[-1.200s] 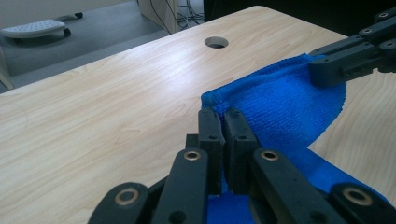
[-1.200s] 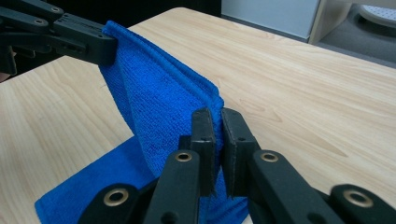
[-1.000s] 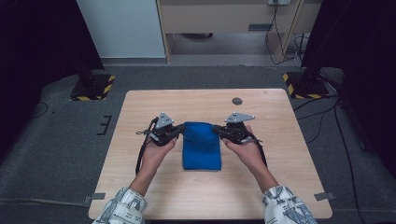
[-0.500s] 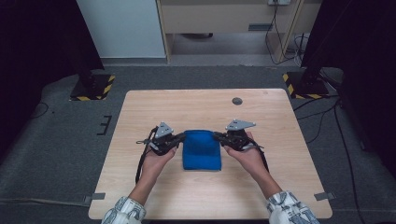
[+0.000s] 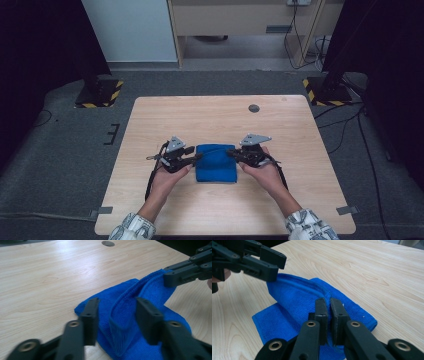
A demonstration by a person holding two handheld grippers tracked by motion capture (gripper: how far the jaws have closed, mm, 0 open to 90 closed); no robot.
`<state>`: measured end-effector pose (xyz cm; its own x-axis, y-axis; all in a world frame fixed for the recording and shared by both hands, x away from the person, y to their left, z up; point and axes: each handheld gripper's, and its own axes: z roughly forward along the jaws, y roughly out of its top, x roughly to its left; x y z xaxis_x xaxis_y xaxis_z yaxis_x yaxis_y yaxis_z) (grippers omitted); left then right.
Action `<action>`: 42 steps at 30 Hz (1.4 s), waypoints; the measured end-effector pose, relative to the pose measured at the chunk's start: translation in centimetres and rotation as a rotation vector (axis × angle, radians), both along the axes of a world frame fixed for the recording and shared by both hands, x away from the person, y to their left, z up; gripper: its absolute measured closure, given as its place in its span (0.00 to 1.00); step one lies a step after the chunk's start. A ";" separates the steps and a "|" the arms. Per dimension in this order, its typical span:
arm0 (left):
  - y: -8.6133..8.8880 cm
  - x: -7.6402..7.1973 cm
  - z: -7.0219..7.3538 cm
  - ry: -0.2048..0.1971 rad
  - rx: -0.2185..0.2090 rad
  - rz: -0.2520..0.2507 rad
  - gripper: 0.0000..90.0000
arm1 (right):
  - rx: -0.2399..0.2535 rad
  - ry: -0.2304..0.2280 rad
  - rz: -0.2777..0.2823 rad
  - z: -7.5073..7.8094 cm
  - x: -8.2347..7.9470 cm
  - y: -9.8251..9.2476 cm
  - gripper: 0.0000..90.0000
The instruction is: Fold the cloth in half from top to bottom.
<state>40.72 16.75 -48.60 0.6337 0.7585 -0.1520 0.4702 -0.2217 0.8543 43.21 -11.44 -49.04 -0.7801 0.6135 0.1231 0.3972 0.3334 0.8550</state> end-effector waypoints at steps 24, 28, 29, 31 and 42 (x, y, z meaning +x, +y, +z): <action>3.6 1.2 0.1 -0.004 -0.064 0.154 0.24 | -0.043 0.008 0.054 -1.3 -2.4 -0.9 0.92; 3.8 1.3 -0.2 -0.002 -0.029 0.154 0.23 | -0.037 0.013 0.051 -1.7 -2.7 -1.2 0.91; 3.8 1.3 -0.3 -0.004 -0.015 0.153 0.23 | -0.035 0.016 0.048 -1.8 -2.7 -1.3 0.91; 3.9 1.4 -0.4 -0.002 -0.002 0.152 0.23 | -0.026 0.018 0.044 -1.9 -2.8 -1.5 0.91; 3.8 1.3 -1.0 0.013 0.016 0.149 0.21 | -0.056 0.021 0.057 -2.1 -3.7 -2.0 0.80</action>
